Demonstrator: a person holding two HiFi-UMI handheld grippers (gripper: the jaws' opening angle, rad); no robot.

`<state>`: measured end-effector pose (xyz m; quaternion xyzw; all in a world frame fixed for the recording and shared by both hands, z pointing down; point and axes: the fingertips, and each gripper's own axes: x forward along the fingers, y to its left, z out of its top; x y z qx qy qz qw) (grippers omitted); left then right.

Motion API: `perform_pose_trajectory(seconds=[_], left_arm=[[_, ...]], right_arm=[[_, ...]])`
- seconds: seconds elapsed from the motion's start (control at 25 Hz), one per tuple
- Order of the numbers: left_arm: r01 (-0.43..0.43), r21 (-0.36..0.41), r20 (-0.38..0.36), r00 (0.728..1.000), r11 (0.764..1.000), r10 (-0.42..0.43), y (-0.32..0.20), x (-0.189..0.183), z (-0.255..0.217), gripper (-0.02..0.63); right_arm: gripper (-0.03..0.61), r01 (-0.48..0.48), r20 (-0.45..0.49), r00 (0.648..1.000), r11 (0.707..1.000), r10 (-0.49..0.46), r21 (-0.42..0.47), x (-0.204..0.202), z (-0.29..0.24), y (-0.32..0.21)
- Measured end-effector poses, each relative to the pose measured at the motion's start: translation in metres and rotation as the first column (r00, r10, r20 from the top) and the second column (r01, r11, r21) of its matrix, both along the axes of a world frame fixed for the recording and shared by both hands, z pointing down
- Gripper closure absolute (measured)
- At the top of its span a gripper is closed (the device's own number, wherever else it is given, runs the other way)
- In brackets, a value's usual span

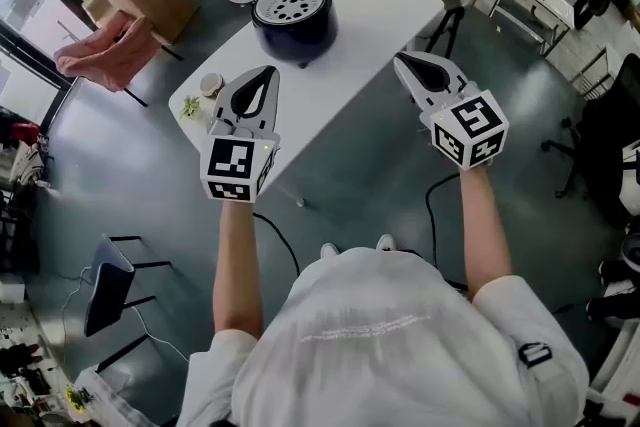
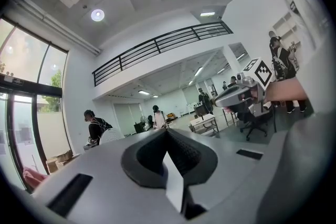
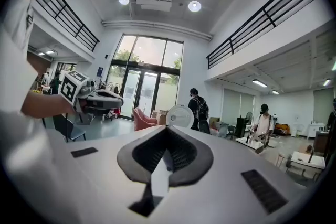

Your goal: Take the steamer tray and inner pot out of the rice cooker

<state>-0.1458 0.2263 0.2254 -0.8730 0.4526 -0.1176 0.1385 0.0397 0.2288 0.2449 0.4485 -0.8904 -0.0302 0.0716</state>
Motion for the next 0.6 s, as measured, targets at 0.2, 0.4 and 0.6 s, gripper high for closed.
perform_pose_trajectory(seconds=[0.2, 0.4, 0.6], left_arm=[[0.031, -0.016, -0.019, 0.999, 0.999, -0.031, -0.005, -0.004, 0.004, 0.600], [0.053, -0.020, -0.008, 0.999, 0.998, -0.054, -0.007, -0.002, 0.008, 0.532], [0.071, -0.047, -0.016, 0.997, 0.996, -0.072, -0.011, 0.002, 0.018, 0.431]], right_arm=[[0.554, 0.023, -0.034, 0.999, 1.000, -0.023, -0.002, -0.003, 0.003, -0.002], [0.511, 0.066, 0.046, 0.997, 0.996, -0.064, -0.060, 0.002, 0.009, -0.005], [0.393, 0.089, 0.039, 0.995, 0.993, -0.087, -0.073, 0.006, 0.017, -0.010]])
